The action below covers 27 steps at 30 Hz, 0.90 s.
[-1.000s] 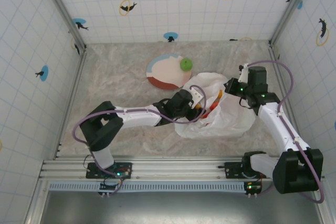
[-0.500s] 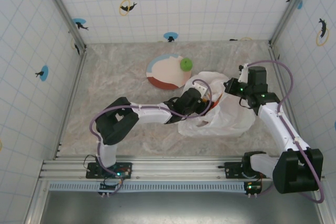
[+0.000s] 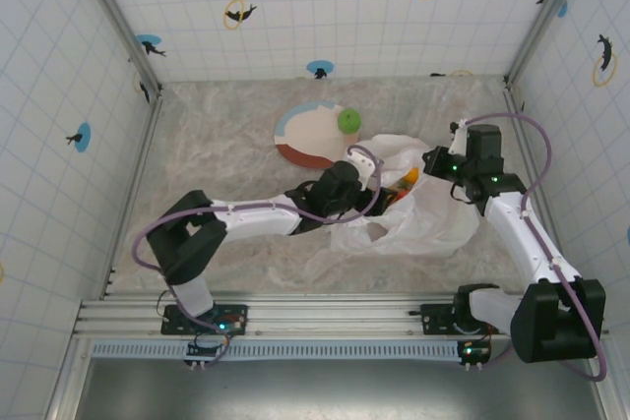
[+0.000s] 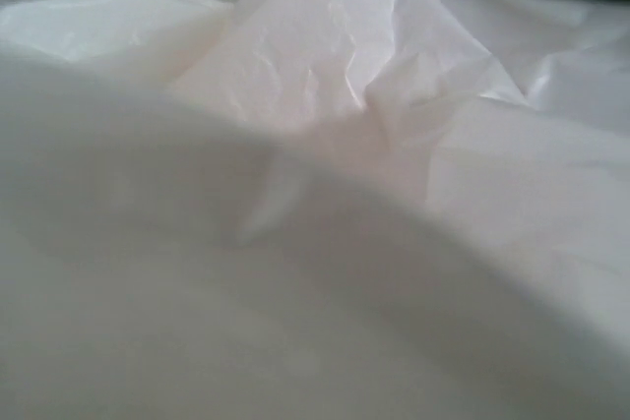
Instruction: Place the fruits into the plastic bag
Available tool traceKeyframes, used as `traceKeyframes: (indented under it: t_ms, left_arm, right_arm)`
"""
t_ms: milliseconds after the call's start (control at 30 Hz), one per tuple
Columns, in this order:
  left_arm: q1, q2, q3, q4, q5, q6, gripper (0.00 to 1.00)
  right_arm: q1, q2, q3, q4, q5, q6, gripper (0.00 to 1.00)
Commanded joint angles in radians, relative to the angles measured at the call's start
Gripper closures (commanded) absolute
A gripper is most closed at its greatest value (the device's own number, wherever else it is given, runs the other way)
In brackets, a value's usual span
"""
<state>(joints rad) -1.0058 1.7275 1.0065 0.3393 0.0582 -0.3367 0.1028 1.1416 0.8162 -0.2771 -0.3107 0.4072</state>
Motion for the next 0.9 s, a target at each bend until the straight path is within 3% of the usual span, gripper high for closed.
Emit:
traceKeyframes:
  t_ms: [0,300,433,600,867]
  left_arm:
    - [0.031,-0.091,-0.072,-0.020,0.074,0.027,0.15]
    - [0.090,-0.325,-0.207,-0.109,0.158,0.059,0.15]
    - [0.098,-0.399,-0.241,-0.152,0.089,0.103,0.15]
    - [0.143,-0.479,-0.338,-0.149,-0.015,0.058,0.16]
    - [0.201,-0.336,-0.354,-0.141,0.030,-0.010,0.15]
  right_arm:
    - [-0.016,-0.004,0.008,-0.029,0.021,-0.032,1.00]
    - [-0.032,-0.017,0.013,-0.032,0.016,-0.033,1.00]
    - [-0.032,-0.011,0.015,-0.030,0.015,-0.034,1.00]
    - [-0.034,-0.010,0.023,-0.031,0.013,-0.034,1.00]
    - [-0.034,-0.012,0.037,-0.040,0.014,-0.036,1.00]
